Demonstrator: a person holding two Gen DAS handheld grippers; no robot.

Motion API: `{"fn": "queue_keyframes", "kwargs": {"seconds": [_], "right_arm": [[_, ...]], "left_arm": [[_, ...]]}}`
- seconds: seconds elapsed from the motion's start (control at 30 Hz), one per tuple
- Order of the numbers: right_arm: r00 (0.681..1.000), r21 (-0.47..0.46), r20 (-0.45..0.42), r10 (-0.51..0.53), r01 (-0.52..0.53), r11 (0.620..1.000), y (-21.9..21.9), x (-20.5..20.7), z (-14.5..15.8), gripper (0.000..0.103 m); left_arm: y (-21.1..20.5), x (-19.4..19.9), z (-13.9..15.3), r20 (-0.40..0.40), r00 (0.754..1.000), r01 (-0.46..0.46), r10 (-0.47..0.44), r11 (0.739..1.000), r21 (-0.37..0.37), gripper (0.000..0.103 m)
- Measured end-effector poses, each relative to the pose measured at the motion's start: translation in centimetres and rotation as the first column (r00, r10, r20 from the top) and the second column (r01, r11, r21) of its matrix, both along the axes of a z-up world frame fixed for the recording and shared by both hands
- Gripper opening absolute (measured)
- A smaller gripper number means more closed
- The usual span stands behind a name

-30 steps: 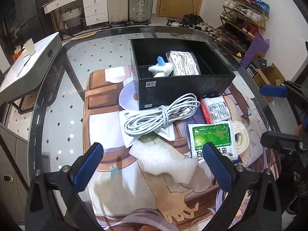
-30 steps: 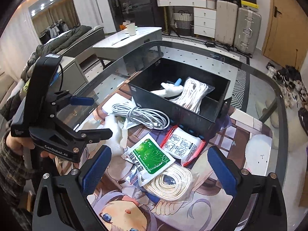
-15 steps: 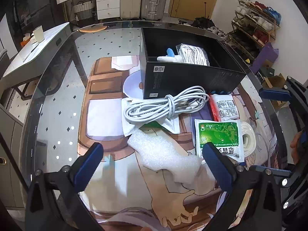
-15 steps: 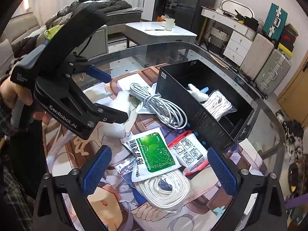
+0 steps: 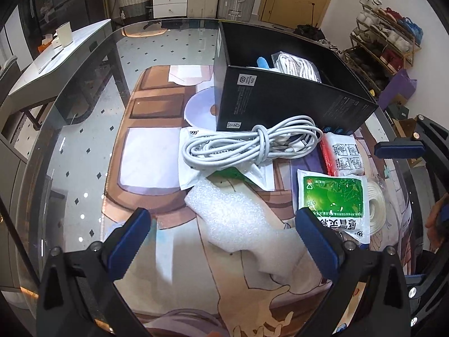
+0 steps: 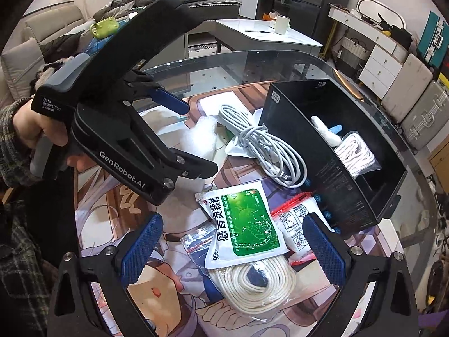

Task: Organize soft objects
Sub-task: 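Move the left gripper to the white foam sheet while the right moves to the green packet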

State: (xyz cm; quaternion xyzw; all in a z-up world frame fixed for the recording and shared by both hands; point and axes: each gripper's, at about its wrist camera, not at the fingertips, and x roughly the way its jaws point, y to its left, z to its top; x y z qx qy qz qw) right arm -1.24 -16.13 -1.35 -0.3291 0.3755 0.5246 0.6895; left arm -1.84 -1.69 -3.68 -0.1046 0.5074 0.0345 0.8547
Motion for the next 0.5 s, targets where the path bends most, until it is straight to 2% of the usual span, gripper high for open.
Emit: {"fn": "queue_keyframes", "kwargs": {"seconds": [0.3,0.5], "right_arm": [[0.997,-0.063,-0.077,0.031,-0.036,0.997,1.4,0.3,-2.1,0.101],[0.996,-0.100,-0.089,0.024,-0.033,0.994,2.7,0.5,-3.3,0.099]], "left_arm": [[0.7,0.2,-0.5,-0.012,1.000,-0.016,0.016,1.000,-0.011,0.103],[0.7,0.1,-0.5,-0.009,1.000,-0.012,0.012,1.000,-0.005,0.103]]}}
